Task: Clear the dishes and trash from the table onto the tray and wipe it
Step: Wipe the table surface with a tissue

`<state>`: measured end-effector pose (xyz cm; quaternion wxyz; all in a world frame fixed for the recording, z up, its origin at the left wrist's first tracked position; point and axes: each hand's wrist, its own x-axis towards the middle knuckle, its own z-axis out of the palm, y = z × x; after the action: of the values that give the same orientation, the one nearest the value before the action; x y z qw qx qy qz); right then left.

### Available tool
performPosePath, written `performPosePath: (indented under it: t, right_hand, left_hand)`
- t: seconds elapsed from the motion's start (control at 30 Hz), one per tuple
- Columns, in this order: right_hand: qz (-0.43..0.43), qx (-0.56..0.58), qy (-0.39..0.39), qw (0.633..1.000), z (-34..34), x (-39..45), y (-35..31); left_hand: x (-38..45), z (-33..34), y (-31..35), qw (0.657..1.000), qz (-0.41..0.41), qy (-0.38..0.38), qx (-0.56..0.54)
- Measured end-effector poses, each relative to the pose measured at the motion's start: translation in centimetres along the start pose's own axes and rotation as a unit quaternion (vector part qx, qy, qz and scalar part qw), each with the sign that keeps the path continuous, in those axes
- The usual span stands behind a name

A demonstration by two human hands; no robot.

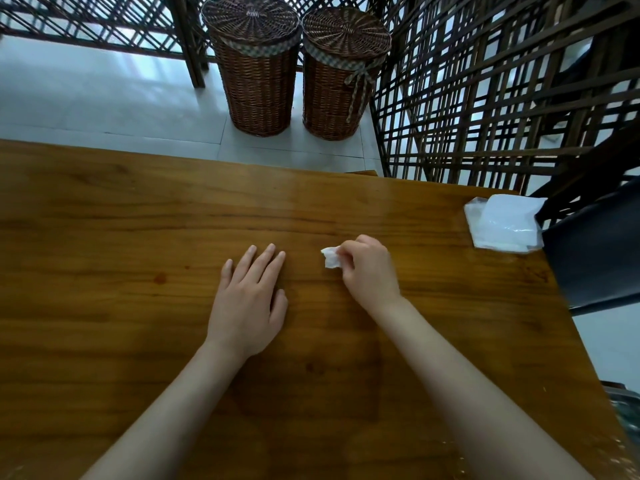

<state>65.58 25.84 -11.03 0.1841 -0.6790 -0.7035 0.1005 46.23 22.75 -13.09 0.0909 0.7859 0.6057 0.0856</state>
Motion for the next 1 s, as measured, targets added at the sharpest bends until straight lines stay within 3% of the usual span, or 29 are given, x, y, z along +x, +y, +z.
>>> performPosePath:
  t: [0.23, 0.43, 0.6, 0.77, 0.93, 1.0]
  right_hand:
    - [0.116, -0.044, 0.063, 0.99, -2.6, 0.7, 5.0]
    - [0.054, -0.046, 0.029, 0.997, -2.4, -0.5, 4.4]
    - [0.185, -0.04, 0.088, 0.978, -3.0, 0.1, 5.6]
    - [0.088, -0.009, 0.039, 0.995, -1.3, -2.1, 2.2]
    - [0.186, 0.012, 0.071, 0.98, -1.6, -1.4, 2.3]
    - [0.167, 0.024, 0.04, 0.985, -1.4, -1.9, 1.2]
  left_hand:
    - [0.2, -0.1, 0.0, 1.0, 0.009, 0.009, -0.009]
    - [0.1, 0.0, -0.3, 1.0, 0.009, 0.01, -0.01]
    - [0.1, 0.0, 0.1, 1.0, 0.01, 0.011, -0.015]
    - [0.0, 0.1, -0.2, 1.0, 0.011, 0.021, -0.012]
    - [0.2, 0.2, 0.0, 1.0, 0.016, 0.022, -0.011]
    - [0.2, 0.1, 0.0, 1.0, 0.011, 0.019, -0.007]
